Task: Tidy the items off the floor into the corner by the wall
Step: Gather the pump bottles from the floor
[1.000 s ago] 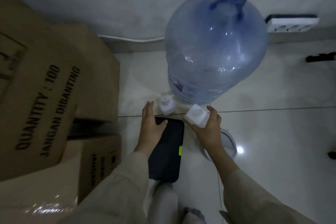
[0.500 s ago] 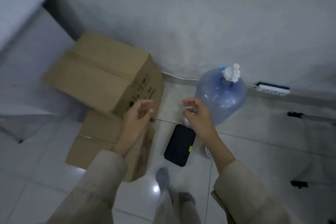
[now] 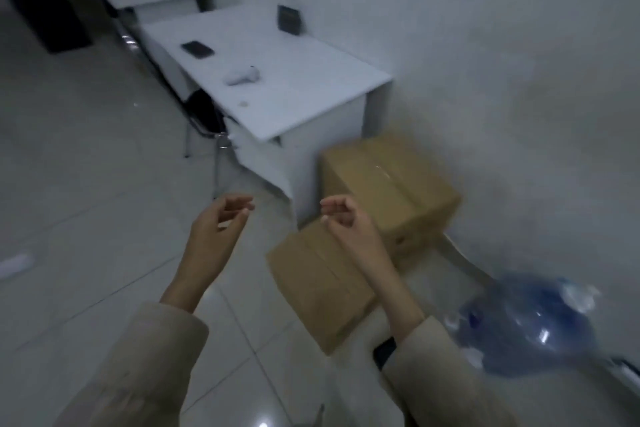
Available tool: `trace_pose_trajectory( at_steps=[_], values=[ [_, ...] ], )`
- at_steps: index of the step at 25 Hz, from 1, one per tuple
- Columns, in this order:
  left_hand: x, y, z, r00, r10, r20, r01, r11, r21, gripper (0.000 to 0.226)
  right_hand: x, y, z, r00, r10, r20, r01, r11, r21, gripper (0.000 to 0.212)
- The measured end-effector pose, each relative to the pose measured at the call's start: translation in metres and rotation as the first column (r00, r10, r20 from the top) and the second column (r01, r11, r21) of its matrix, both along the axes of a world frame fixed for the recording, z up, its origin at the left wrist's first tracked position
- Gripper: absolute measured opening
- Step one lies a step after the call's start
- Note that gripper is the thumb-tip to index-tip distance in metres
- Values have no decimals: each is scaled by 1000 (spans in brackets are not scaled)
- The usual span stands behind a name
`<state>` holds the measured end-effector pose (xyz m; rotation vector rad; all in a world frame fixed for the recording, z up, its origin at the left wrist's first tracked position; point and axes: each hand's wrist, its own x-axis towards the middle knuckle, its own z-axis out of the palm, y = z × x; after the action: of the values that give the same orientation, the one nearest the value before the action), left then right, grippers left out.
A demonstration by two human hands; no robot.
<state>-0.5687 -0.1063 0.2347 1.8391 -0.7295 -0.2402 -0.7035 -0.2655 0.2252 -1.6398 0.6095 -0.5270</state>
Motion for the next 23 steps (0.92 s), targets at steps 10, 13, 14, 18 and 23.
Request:
trace_pose_trajectory(
  at_steps=[10, 13, 14, 18, 23],
  values=[
    [102, 333, 31, 870, 489, 62, -491, 871, 22, 14, 189, 270, 44, 884, 463, 65, -455, 884, -108, 19],
    [117, 406, 30, 800, 599, 45, -600, 800, 13, 16, 230, 334, 48, 826, 559, 72, -550, 827, -117, 22],
    [121, 426, 28, 777, 629, 36, -630, 777, 14, 16, 243, 352, 48, 808, 586, 63, -578, 808, -112, 19],
    [148, 489, 17, 682, 731, 18, -732, 681, 26, 16, 299, 408, 40, 737, 675, 39, -671, 737, -81, 17],
    [219, 531, -2, 618, 786, 0, -784, 617, 71, 15, 393, 452, 20, 684, 729, 16, -728, 684, -47, 21]
  ],
)
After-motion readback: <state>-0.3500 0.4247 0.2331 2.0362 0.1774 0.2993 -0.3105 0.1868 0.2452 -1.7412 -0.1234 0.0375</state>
